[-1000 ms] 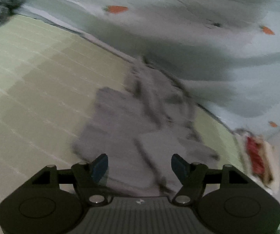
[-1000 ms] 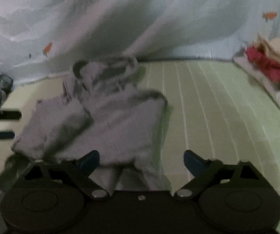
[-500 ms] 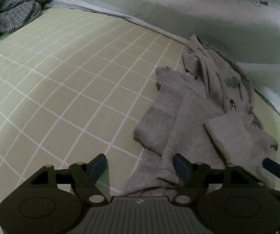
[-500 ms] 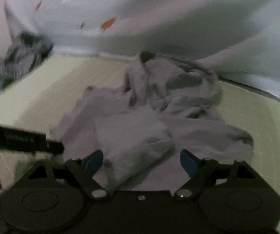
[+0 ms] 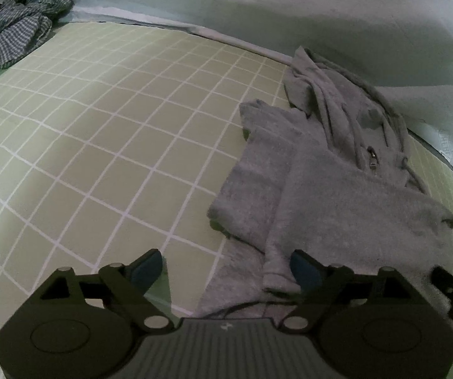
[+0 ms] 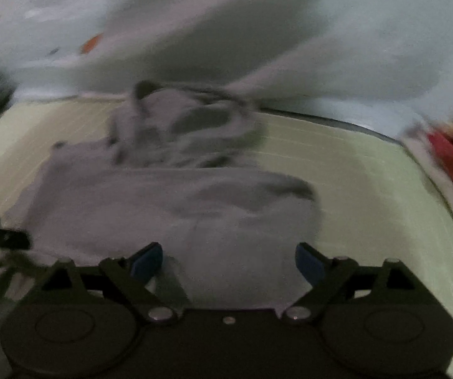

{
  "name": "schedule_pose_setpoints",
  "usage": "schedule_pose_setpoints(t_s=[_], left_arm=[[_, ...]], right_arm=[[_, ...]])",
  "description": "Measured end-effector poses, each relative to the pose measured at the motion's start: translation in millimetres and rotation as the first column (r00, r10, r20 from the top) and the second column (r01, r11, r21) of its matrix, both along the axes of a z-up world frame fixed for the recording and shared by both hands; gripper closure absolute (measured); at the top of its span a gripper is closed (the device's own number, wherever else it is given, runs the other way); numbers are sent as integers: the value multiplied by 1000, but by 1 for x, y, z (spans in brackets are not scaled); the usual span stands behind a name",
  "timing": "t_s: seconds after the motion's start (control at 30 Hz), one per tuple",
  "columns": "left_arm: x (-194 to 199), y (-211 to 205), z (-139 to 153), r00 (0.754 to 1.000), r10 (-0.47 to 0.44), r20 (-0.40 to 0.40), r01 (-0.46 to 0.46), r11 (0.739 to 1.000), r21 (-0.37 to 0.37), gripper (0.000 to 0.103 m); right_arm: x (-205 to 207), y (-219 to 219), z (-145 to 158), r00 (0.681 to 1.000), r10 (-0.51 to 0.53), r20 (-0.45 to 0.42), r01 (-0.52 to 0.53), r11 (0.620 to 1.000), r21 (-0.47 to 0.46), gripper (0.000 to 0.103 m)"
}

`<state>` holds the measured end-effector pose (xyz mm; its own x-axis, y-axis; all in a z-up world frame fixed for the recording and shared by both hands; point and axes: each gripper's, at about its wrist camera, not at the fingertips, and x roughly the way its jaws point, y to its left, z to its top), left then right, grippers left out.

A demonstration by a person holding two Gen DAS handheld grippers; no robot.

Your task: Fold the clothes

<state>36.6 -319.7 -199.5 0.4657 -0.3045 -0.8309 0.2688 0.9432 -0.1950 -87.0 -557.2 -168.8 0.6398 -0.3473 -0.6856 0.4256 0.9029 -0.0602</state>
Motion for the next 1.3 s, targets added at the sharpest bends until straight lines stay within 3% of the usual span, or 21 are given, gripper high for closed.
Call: schedule_pose_setpoints(t_s=[0.03,0.2,0.3,0.4,0.47,0.5,0.53,0.57,0.67,0.8,0.93,1.0,1.07,1.17,1.23,1.3], left_arm=[[0,0,0,1000,0,1,0,1000,1,14],[-2,-4,-1,1000,3,7,-3,1000,14,13],[-1,-5,-1,1000,-5,4,5,1000,14,9],[-2,-9,-4,999,-46,0,46,999,28,1],[-5,-15,-6,997,-72,11,71,995,67,0],[-7,-17,-7,997,-71,16,70,995,77,0],[-7,-18,-7,997,-70,20,68,994,82,0],[-8,-19,-8,997,-68,23,66,994,87,0],[-9,-21,-8,997,-70,30,67,993,101,0],[-12,-23,-10,997,-67,46,61,991,115,0],[-13,-23,-10,996,-67,59,60,991,116,0],[-13,-23,-10,996,-65,62,58,991,117,0],[-13,-24,-11,996,-64,64,56,991,119,0],[-11,-26,-10,997,-66,50,59,990,128,0],[-7,-27,-9,996,-78,35,73,988,135,0],[-3,-28,-8,996,-89,11,87,986,140,0]], right_arm=[[-4,-7,-1,999,-43,-11,43,999,1,12],[-25,-41,-1,990,-141,21,135,975,175,22],[-23,-39,1,995,-80,64,64,973,223,33],[-12,-31,-6,999,-13,33,5,972,236,37],[-9,-28,-11,1000,-2,13,-1,970,244,47],[-8,-27,-14,1000,4,2,-4,969,248,53],[-11,-27,-12,1000,8,19,-12,970,244,78],[-15,-28,-8,999,9,35,-17,972,233,96],[-31,-36,8,990,13,138,-47,967,251,96],[-30,-35,3,994,22,106,-46,972,231,96],[-23,-29,-14,999,36,12,-37,984,173,92],[-21,-27,-12,999,44,-11,-42,990,135,78],[-18,-30,-9,999,29,-23,-26,995,101,46],[-15,-38,-5,1000,11,-14,-10,997,75,19],[-11,-46,-2,1000,-3,0,3,998,59,9],[-4,-56,1,1000,-18,12,18,999,38,8]])
